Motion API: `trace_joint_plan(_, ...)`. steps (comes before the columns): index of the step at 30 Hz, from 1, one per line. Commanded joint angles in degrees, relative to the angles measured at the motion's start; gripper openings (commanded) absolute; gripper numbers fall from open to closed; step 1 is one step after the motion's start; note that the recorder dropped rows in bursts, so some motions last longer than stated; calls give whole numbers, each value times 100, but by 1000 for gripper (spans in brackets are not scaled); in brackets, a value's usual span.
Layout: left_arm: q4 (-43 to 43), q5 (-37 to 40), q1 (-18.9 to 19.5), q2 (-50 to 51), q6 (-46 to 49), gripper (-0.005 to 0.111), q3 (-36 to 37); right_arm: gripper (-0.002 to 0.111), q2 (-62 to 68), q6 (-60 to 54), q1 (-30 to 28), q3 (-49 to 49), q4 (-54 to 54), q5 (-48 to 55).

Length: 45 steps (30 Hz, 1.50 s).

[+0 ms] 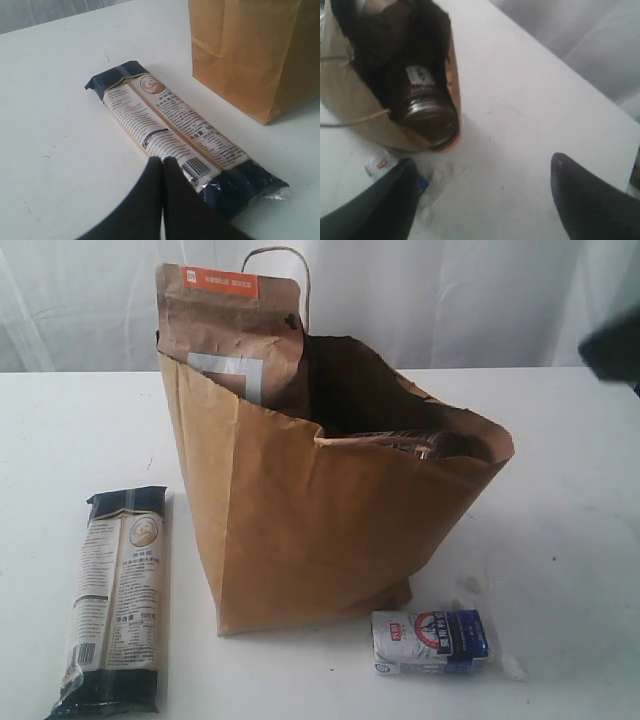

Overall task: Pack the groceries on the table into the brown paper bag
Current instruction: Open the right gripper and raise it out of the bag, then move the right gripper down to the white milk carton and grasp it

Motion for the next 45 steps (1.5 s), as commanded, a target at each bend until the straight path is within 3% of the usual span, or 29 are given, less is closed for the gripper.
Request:
trace_joint_plan(1,11,-13,13,-30,-54,0,23,68,-514,274,-2,902,101,7)
trace_joint_plan(9,11,-13,13,-30,-54,0,23,68,-1336,135,-2,2437,770,7)
trace_joint_plan(17,11,-13,13,-30,-54,0,23,68,-813,-1936,-2,3614,1142,-463)
trace_joint_plan(28,11,-13,13,-30,-54,0,23,68,1080,-3965,-2,3742,1358,-2791)
trace_joint_plan(45,11,-13,13,-30,-54,0,23,68,3259,-4461,-12,3742,982,-4213)
